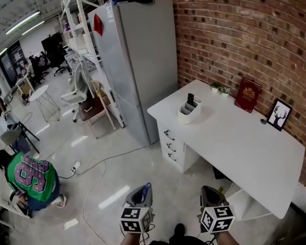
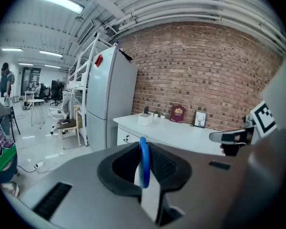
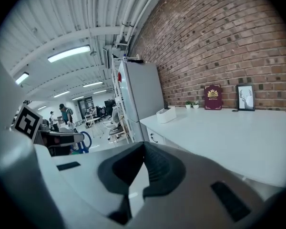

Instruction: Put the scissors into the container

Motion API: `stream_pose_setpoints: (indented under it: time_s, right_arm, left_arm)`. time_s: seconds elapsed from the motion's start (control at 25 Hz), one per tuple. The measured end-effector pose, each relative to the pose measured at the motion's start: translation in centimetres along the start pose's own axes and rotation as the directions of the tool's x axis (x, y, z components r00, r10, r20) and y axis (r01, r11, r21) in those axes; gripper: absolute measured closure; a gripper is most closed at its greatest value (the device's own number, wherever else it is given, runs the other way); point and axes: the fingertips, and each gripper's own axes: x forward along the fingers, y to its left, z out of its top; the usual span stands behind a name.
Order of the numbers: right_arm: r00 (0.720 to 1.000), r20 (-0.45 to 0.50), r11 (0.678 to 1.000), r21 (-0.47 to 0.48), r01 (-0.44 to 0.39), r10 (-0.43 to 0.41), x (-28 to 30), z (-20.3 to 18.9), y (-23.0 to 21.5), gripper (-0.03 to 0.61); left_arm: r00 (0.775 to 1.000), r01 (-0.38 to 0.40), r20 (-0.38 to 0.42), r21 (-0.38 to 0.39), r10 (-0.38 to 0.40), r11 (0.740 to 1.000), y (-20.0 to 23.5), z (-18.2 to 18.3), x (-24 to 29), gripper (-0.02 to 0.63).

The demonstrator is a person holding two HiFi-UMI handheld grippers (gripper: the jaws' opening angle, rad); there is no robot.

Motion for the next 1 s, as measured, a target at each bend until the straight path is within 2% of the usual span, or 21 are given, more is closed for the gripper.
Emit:
stream_pose_setpoints:
  time_s: [0.28,0.56,0.8,1.0]
  right_arm:
    - [1.0,-0.001,1.0,-0.003,0.005,-0.005,1.0,1.7,-3.1,0.578]
    - [1.0,-0.02,1.0,-0.004,-0.013,0.013,3.9,2.4,-3.9,0.578]
    - [0.999,-0.032,1.0,0.008,0.024,-0.024,7.7,3.3,-6.1,0.578]
    - [0.998,-0.022,0.998,0.007,0.06,-0.06,11.7,5.7,-8.1,0.577]
  left_arm:
    - [1.0,-0.016,0.018,-0.005,0.016,1.0,-1.0,3.0,2.8,0.568]
    - [1.0,-0.028,-0.008,0.003,0.028,1.0,-0.5,3.8,6.2,0.568]
    - [1.0,-0.008,-0.028,-0.001,0.008,1.0,0.7,4.6,11.1,0.568]
    - [1.0,0.028,-0.014,0.005,-0.028,1.0,2.0,7.5,16.7,0.566]
